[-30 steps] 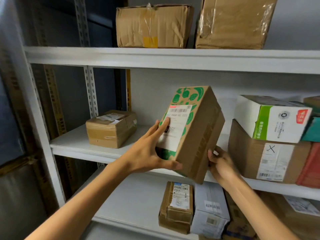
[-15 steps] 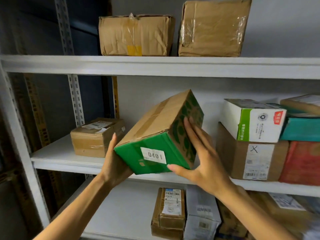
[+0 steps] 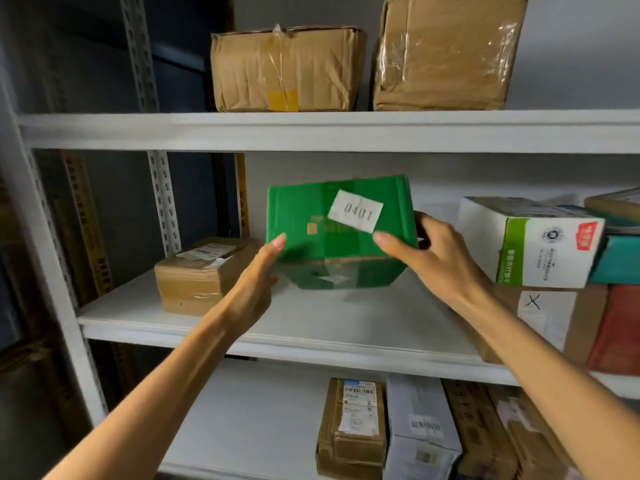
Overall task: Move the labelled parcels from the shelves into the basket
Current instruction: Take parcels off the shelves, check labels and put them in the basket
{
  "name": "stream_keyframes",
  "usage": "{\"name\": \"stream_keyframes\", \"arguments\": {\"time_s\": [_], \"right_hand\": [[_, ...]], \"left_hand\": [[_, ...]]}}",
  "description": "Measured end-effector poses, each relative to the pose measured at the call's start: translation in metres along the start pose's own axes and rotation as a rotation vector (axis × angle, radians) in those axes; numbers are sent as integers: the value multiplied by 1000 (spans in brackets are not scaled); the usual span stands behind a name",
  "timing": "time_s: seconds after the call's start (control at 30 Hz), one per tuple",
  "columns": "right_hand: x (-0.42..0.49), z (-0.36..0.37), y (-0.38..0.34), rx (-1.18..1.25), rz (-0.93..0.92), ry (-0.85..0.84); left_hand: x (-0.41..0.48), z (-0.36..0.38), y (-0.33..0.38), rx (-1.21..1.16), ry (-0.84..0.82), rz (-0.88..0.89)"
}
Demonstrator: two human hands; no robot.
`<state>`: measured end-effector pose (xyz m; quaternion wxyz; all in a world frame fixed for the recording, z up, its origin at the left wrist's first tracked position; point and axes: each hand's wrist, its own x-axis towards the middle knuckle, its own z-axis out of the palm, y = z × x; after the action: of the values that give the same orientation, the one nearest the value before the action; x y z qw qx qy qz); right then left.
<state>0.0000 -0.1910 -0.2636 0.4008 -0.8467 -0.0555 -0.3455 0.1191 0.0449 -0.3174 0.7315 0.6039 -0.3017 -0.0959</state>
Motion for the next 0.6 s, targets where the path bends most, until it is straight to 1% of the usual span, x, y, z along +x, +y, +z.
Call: {"name": "stream_keyframes", "arguments": {"time_s": [0.07, 0.1, 0.23, 0.3, 0.4, 0.43, 0.5, 0.57, 0.6], "right_hand": [[-10, 10, 17, 144, 81, -98], [-16, 16, 28, 170, 138, -123], [-36, 37, 69, 348, 341, -93], [-40, 46, 78, 295, 404, -72], [-42, 62, 94, 211, 435, 62], [-40, 66, 97, 204, 434, 77], [-32, 75, 100, 212, 422, 57], [-20, 87, 95, 209, 394, 23], [-14, 94, 92, 196, 378, 6]], "left_hand": [[0, -4, -7, 22, -11, -36], [0, -5, -10, 55, -7, -35], [-2, 2, -31, 128, 53, -67], [-2, 1, -43, 147, 59, -117], [-1, -8, -59, 183, 39, -139], [0, -10, -62, 251, 32, -107], [2, -18, -62, 514, 71, 77], [8, -30, -56, 953, 121, 357], [10, -34, -53, 1142, 101, 438]]}}
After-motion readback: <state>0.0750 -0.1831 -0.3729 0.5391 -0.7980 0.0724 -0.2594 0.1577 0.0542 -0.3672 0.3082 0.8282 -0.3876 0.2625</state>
